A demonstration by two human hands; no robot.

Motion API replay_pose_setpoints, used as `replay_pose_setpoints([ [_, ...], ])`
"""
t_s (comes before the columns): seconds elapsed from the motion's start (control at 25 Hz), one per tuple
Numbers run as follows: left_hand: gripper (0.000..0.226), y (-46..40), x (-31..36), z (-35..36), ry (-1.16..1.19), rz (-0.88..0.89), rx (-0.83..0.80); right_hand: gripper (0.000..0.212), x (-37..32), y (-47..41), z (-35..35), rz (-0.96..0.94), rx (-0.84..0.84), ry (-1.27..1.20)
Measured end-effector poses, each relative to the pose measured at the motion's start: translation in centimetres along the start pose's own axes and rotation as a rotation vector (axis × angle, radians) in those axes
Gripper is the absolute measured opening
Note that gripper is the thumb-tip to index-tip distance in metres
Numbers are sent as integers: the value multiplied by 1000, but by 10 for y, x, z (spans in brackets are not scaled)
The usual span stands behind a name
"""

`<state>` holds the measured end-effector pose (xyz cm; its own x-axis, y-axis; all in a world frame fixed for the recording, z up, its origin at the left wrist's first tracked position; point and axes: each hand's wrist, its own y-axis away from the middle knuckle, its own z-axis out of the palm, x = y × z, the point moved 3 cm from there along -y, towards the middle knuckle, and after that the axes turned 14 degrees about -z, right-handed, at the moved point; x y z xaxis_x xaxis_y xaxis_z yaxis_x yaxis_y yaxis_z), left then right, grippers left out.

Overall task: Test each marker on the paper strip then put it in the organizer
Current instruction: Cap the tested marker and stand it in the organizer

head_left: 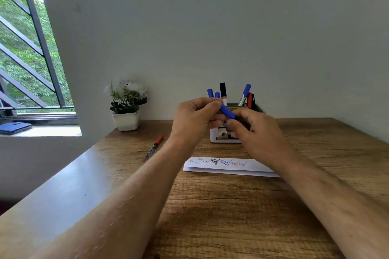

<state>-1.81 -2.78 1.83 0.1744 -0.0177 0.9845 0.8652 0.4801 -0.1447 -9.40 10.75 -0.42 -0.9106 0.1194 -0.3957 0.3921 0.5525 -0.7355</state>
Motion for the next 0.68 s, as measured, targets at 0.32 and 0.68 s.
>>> replay_pose_setpoints([
  [0.32,15,-1,-3,0,22,-4,48,36,2,-3,1,2,-3,70],
  [0.68,18,-2,-5,-1,-11,-55,55,38,-6,-6,-8,27,-25,164],
])
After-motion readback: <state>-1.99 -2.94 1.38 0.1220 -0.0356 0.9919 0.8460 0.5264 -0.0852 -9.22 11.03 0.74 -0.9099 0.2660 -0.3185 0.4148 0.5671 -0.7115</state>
